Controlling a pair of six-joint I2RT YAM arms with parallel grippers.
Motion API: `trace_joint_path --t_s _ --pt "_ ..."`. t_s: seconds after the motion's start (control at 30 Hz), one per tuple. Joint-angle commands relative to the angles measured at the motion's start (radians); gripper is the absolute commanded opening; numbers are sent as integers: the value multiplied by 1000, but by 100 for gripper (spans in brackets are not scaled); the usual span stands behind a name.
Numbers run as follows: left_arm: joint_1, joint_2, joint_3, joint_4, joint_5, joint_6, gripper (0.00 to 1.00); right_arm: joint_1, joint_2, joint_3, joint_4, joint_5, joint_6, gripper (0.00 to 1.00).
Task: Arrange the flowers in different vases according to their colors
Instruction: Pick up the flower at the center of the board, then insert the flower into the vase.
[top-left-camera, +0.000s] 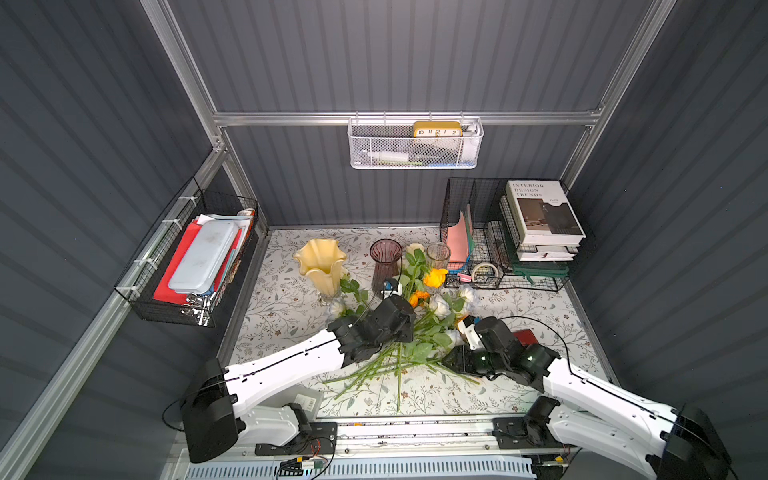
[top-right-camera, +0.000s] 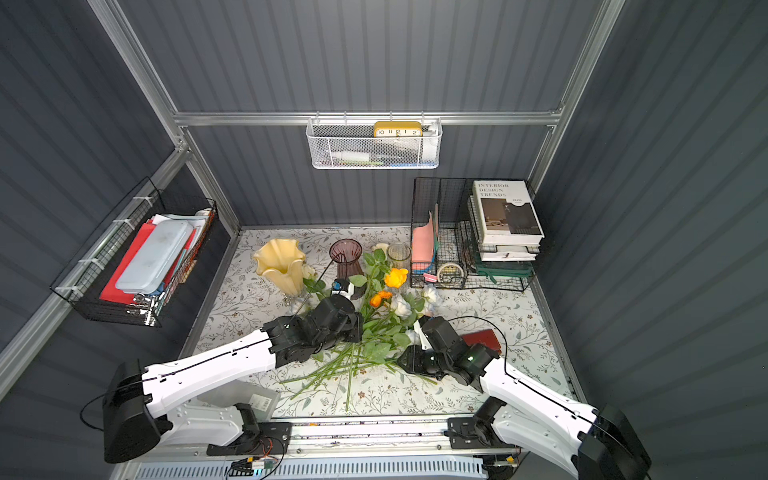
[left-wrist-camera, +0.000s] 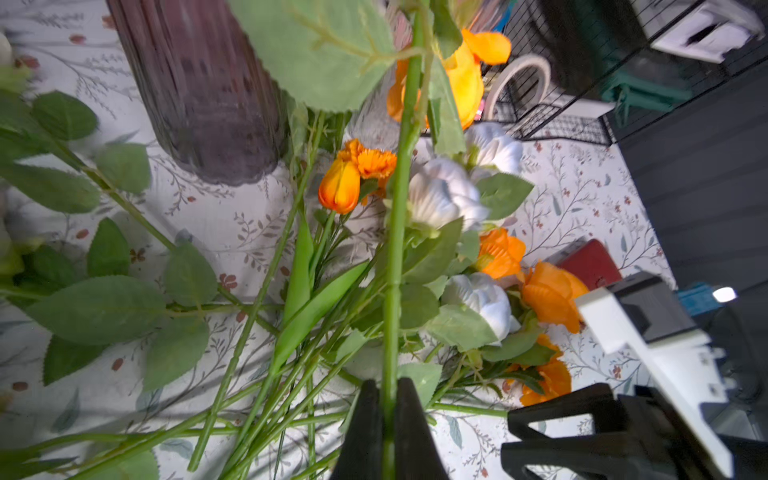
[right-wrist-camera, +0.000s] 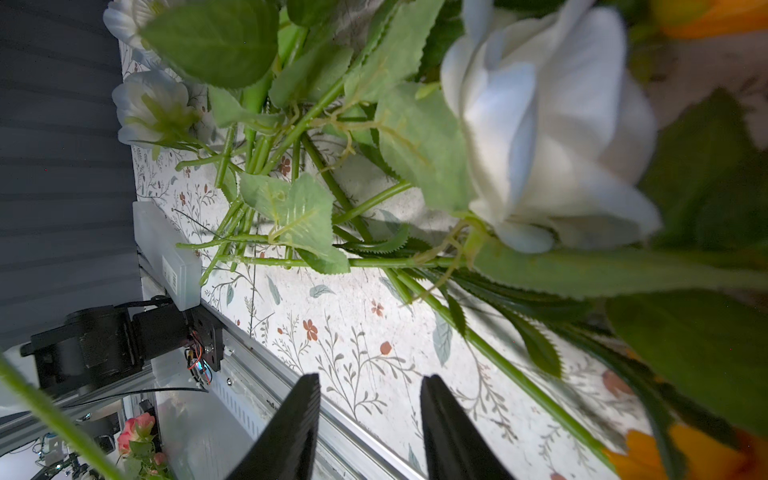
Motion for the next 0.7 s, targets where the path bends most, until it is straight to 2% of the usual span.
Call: trace_joint_path --t_s 0.0,0.13,0.33,0.63,0.67 --pt "-2 -41 73 -23 -78 54 2 -5 11 2 6 -5 -5 45" --pt "-2 -74 176 -46 -142 111 1 -5 19 6 8 -6 -8 44" --pt "-2 -95 301 23 -114 245 2 -5 31 8 14 -8 -10 44" --pt "-2 31 422 260 -115 507 2 -5 49 9 22 -2 -17 44" --pt "-2 52 438 326 -129 550 2 -4 52 12 20 3 -19 44"
